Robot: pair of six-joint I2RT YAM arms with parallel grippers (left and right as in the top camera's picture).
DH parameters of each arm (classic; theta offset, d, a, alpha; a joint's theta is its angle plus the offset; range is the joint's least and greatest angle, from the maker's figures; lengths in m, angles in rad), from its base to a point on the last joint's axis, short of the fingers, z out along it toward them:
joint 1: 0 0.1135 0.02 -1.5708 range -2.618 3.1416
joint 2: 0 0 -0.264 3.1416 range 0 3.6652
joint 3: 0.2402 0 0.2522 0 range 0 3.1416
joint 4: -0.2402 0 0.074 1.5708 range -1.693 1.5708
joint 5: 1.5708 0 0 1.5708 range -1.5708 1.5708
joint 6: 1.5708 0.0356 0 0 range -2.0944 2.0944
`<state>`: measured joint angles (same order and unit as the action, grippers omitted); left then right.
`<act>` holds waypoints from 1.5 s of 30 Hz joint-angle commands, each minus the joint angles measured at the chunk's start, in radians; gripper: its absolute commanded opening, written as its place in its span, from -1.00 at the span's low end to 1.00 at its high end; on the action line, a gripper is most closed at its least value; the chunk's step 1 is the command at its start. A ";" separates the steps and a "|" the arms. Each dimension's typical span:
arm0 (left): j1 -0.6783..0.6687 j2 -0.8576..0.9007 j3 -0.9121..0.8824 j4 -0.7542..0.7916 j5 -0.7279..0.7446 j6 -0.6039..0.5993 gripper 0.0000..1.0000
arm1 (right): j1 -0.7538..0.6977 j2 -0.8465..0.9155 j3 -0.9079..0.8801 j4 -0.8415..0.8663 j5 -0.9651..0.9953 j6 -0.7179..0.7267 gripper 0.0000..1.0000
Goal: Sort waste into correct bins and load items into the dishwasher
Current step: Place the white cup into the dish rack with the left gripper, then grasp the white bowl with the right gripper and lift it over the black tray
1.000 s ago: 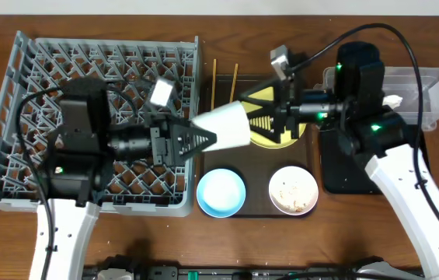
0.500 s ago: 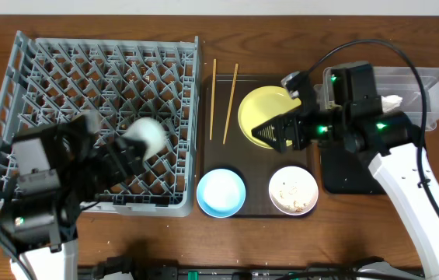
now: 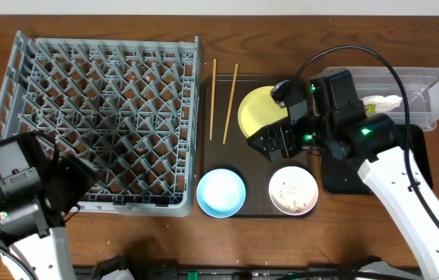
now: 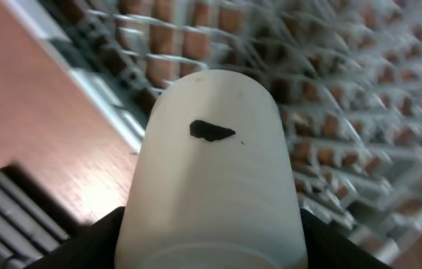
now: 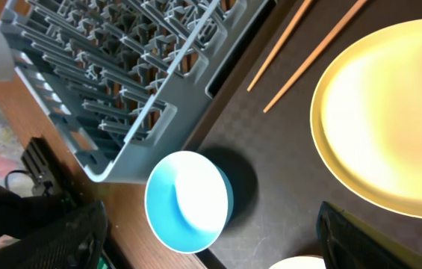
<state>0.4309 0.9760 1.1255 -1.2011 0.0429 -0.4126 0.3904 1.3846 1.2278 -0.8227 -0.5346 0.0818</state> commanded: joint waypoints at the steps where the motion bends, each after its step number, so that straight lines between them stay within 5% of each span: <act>1: 0.045 0.025 0.019 0.017 -0.085 -0.036 0.22 | 0.006 -0.011 0.008 -0.001 0.034 -0.019 0.76; 16: 0.079 0.313 0.017 0.134 -0.032 -0.057 0.38 | 0.006 -0.010 0.008 -0.008 0.034 -0.008 0.76; 24: 0.079 0.346 0.018 0.131 -0.018 -0.057 0.96 | 0.006 -0.010 0.008 -0.008 0.034 -0.008 0.78; 29: 0.078 0.309 0.047 0.116 0.145 -0.010 0.96 | 0.006 -0.010 0.008 -0.008 0.035 0.016 0.77; 32: 0.068 0.270 0.073 0.097 0.355 0.073 0.96 | 0.007 -0.010 0.008 -0.018 0.092 0.110 0.53; 36: -0.016 0.203 0.083 0.095 0.536 0.244 0.95 | 0.033 -0.005 0.008 -0.060 0.265 0.254 0.28; 45: -0.340 0.077 0.083 0.100 0.488 0.374 0.96 | 0.200 0.095 -0.012 -0.216 0.502 0.454 0.22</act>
<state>0.1520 1.0698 1.1862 -1.0996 0.5423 -0.1104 0.5381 1.4273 1.2278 -1.0161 -0.1730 0.4217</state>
